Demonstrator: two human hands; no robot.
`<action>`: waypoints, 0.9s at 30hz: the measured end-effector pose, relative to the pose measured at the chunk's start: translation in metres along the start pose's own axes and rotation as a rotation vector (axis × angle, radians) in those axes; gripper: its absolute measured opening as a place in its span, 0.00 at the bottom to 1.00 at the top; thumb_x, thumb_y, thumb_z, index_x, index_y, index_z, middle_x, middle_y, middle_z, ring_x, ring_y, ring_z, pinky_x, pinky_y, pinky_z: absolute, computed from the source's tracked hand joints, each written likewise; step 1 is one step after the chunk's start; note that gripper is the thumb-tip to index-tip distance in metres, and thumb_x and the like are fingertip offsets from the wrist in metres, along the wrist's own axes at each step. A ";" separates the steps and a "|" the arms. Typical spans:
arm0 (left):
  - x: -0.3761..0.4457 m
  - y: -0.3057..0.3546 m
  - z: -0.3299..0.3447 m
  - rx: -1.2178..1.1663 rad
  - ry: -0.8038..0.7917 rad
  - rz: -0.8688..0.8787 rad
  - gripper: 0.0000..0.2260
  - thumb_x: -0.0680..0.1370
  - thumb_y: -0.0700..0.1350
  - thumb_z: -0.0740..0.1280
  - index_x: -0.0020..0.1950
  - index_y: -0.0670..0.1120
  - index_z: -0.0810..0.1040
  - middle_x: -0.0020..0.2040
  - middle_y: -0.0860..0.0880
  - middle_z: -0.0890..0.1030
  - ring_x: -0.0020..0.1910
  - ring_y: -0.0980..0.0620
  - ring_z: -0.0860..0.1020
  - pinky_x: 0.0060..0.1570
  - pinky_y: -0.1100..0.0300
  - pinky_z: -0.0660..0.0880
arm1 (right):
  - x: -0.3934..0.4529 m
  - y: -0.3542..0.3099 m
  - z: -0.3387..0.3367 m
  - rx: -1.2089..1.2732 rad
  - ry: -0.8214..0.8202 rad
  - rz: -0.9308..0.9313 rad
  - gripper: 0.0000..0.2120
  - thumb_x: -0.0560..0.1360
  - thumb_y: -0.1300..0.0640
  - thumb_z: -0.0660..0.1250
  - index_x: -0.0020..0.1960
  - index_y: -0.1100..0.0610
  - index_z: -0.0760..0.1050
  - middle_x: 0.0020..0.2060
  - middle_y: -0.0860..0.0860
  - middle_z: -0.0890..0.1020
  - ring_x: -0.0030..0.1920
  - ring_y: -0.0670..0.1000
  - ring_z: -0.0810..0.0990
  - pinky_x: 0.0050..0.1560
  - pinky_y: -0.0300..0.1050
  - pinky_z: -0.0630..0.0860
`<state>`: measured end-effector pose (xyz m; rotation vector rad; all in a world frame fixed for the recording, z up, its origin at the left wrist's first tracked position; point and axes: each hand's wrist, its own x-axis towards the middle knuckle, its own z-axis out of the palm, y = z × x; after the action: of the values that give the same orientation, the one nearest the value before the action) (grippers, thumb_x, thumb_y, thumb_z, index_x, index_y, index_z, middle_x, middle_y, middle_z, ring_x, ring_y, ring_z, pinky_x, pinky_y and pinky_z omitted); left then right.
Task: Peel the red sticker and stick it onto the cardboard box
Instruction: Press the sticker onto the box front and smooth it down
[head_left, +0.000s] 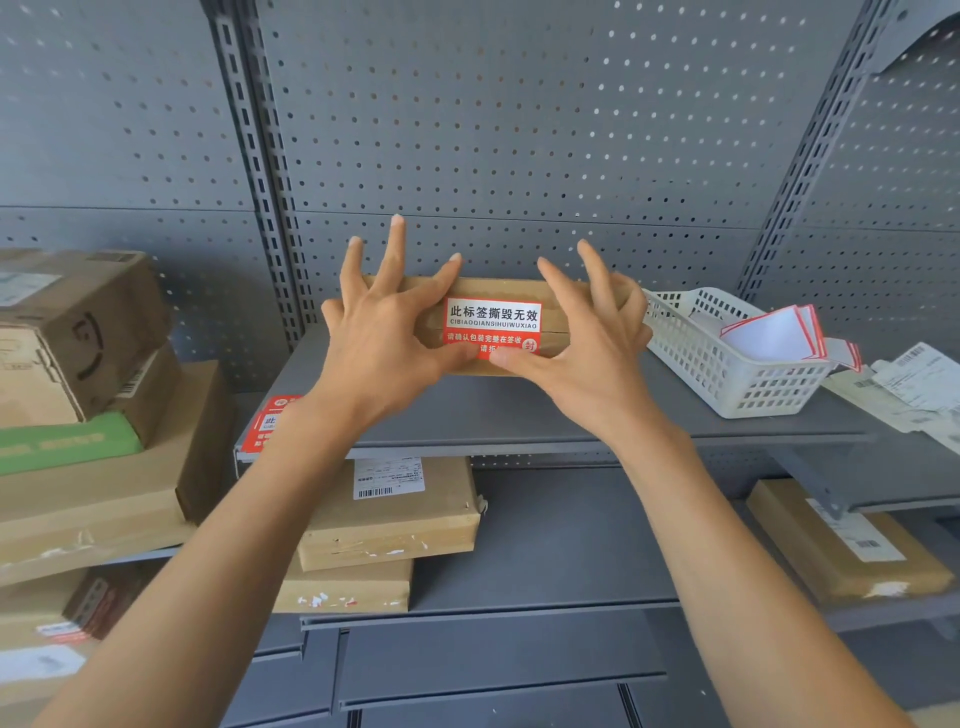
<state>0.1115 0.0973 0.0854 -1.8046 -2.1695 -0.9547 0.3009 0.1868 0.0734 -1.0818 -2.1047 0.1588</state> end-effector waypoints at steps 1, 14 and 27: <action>0.000 0.000 0.001 0.013 0.005 0.000 0.40 0.71 0.64 0.75 0.79 0.65 0.62 0.85 0.51 0.42 0.83 0.38 0.41 0.71 0.33 0.57 | 0.000 0.000 0.002 -0.024 0.010 -0.002 0.47 0.63 0.29 0.74 0.77 0.41 0.62 0.82 0.44 0.50 0.78 0.59 0.52 0.69 0.60 0.58; -0.005 -0.003 0.005 -0.007 -0.023 0.014 0.37 0.74 0.55 0.76 0.79 0.65 0.61 0.85 0.52 0.43 0.83 0.38 0.42 0.71 0.32 0.56 | 0.004 0.010 -0.002 -0.012 -0.068 -0.025 0.44 0.68 0.47 0.79 0.78 0.40 0.61 0.82 0.43 0.50 0.78 0.60 0.50 0.75 0.63 0.56; -0.006 -0.005 -0.007 -0.052 -0.100 -0.003 0.33 0.79 0.45 0.72 0.78 0.66 0.63 0.85 0.52 0.44 0.83 0.41 0.38 0.72 0.29 0.51 | -0.001 0.016 -0.007 0.039 -0.160 -0.063 0.37 0.78 0.62 0.70 0.80 0.42 0.59 0.83 0.44 0.48 0.79 0.59 0.49 0.77 0.64 0.55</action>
<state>0.1062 0.0878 0.0857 -1.9124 -2.2256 -0.9493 0.3166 0.1946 0.0715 -1.0076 -2.2650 0.2624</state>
